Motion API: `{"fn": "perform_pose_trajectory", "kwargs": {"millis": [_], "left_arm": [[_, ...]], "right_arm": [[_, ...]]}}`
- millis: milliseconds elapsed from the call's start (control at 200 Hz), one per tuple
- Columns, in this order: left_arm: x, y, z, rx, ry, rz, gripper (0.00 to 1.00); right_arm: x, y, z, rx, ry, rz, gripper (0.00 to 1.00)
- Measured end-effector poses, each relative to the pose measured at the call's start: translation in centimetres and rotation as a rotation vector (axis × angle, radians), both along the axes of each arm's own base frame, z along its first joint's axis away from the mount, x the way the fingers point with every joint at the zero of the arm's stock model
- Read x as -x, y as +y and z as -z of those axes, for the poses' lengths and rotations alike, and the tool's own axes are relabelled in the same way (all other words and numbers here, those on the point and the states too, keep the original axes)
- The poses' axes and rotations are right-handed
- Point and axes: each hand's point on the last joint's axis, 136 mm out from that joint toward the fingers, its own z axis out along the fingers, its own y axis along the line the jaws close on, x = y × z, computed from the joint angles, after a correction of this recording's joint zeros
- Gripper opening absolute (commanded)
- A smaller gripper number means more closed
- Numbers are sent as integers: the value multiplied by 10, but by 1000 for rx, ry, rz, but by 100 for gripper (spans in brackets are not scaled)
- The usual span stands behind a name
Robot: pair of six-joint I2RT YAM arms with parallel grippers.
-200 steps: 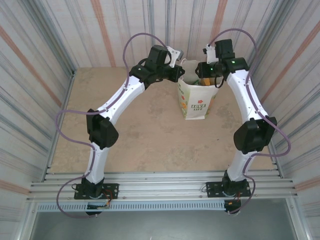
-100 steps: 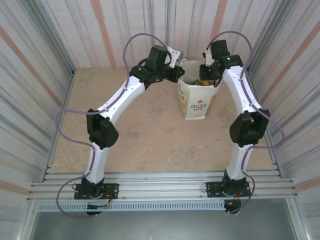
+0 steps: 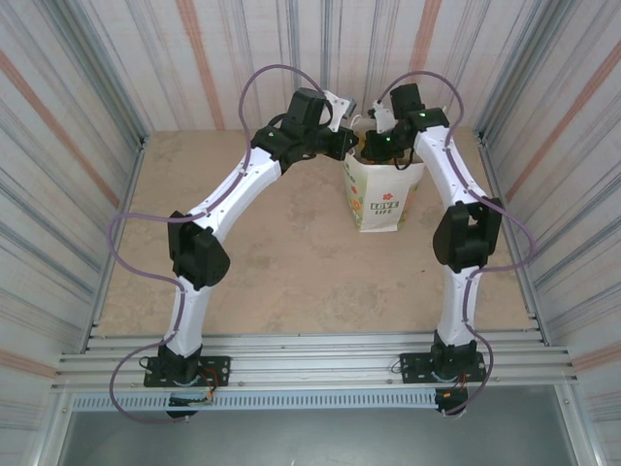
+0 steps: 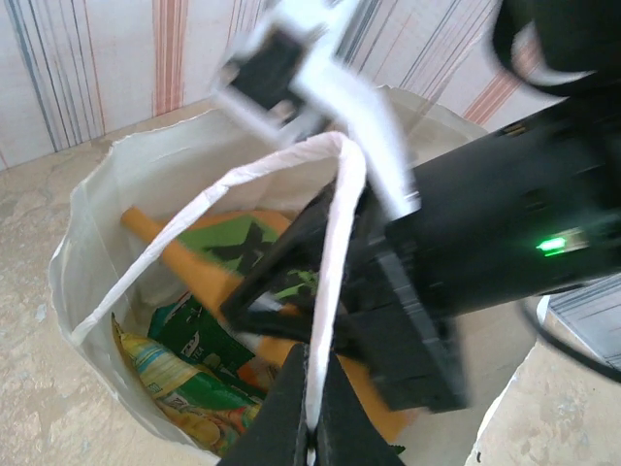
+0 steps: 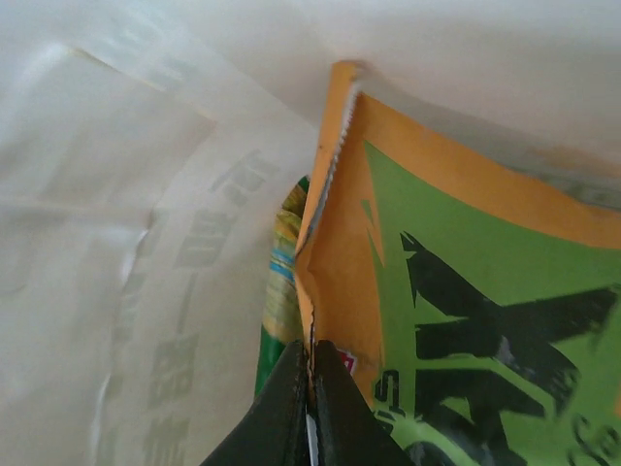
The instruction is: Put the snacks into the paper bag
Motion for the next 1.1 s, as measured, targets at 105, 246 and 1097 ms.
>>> {"fn": "perform_pose_trajectory", "kwargs": {"millis": [105,246,1097], "left_arm": [[1,-1,0,2,2,5,1],[1,-1,0,2,2,5,1],[5,56,2,-108,30,-68,0]], "right_arm": [[-2,9,26,-5,58,-19,16],[2,11,39,-10,104,-20,33],[85,-41,-187,-152,-360,75,60]]}}
